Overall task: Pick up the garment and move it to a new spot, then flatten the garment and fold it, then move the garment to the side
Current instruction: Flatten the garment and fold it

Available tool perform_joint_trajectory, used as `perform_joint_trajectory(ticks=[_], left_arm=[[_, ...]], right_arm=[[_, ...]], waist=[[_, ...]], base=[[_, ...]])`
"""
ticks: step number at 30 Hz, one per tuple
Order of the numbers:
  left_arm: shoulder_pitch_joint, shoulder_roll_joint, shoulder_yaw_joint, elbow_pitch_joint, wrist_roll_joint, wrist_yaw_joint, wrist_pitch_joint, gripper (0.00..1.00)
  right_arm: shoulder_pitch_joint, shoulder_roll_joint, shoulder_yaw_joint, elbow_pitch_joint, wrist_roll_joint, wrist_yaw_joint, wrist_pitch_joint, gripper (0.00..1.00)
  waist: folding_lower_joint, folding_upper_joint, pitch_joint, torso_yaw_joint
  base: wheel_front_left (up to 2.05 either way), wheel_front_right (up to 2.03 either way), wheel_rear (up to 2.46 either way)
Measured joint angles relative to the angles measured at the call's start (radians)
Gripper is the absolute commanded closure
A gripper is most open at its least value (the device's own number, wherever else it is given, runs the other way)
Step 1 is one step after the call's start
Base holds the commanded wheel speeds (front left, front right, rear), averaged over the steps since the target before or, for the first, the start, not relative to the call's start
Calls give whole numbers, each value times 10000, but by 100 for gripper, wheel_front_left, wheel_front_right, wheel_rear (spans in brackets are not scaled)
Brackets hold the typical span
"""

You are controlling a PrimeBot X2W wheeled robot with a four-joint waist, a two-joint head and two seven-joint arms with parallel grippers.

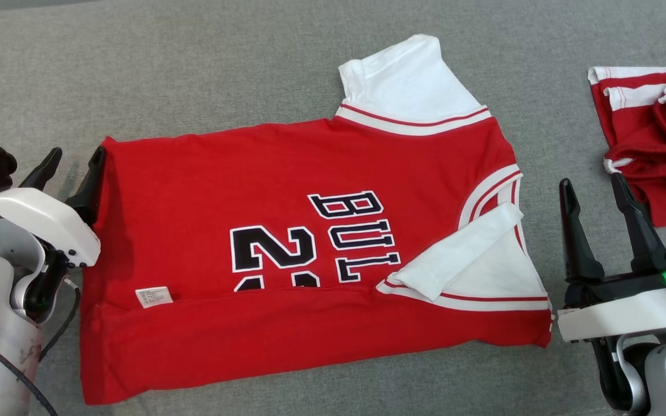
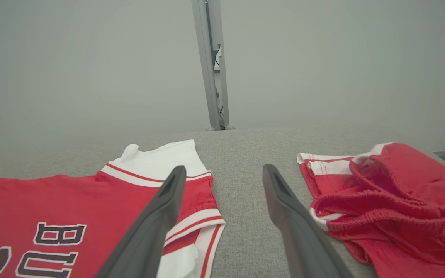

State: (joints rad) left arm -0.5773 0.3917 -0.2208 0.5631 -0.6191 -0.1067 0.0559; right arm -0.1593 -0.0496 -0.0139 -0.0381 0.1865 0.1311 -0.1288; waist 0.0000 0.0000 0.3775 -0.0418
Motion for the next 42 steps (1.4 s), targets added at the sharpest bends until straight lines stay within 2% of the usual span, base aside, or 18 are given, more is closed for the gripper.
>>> perform_joint_trajectory(ticks=[10,12,13,14,15,16,19,23,26,29,31,36,42], left_arm=[[-735,401,-754,1388,-759,-232,485,0],[-826,495,-955,1475,-1066,-232,499,13],[-866,568,-1070,1476,-1233,-232,541,28],[-888,639,-1193,1467,-1404,-230,581,52],[-895,681,-1310,1438,-1588,-230,585,85],[-899,700,-1438,1409,-1749,-232,585,100],[-930,836,-1816,1287,-2031,-232,602,100],[-1051,955,-2291,1197,-2100,-232,341,100],[-1281,901,-2627,1162,-2107,-232,140,100],[-1653,625,-2974,1156,-2107,-232,-13,100],[-2083,240,-3267,1313,-2104,-232,-142,100],[-2806,-420,-3818,1496,-2086,-232,-403,100],[-3335,-842,-4452,1636,-2159,-232,-727,100]], right_arm=[[-455,4,311,577,215,0,-389,0],[-547,2,368,669,249,0,-407,0],[-594,2,397,715,276,0,-430,0],[-639,4,422,779,314,0,-454,0],[-699,4,435,832,351,0,-464,0],[-791,4,445,863,343,0,-464,0],[-1352,-178,397,911,349,0,-464,0],[-2642,-803,316,1302,625,0,-370,0],[-3855,-1348,401,2071,832,-2,-174,0],[-5047,-1825,711,3064,1099,0,29,0],[-6053,-2217,1183,4149,1264,-2,161,0],[-7450,-2535,2203,5868,1649,-2,516,0],[-8679,-2688,3672,7636,2249,0,1198,0]], waist=[[0,0,570,-469],[0,0,606,-527],[0,0,616,-553],[0,0,623,-577],[0,0,620,-595],[0,0,607,-604],[0,0,584,-601],[0,0,577,-476],[0,0,624,-274],[0,0,712,41],[0,0,826,442],[0,0,1103,1162],[0,0,1526,1828]], base=[[0,0,0],[0,0,0],[0,0,0],[0,0,0],[0,0,0],[0,0,0],[0,0,0],[0,0,0],[0,0,0],[0,0,0],[0,0,0],[0,0,0],[0,0,0]])
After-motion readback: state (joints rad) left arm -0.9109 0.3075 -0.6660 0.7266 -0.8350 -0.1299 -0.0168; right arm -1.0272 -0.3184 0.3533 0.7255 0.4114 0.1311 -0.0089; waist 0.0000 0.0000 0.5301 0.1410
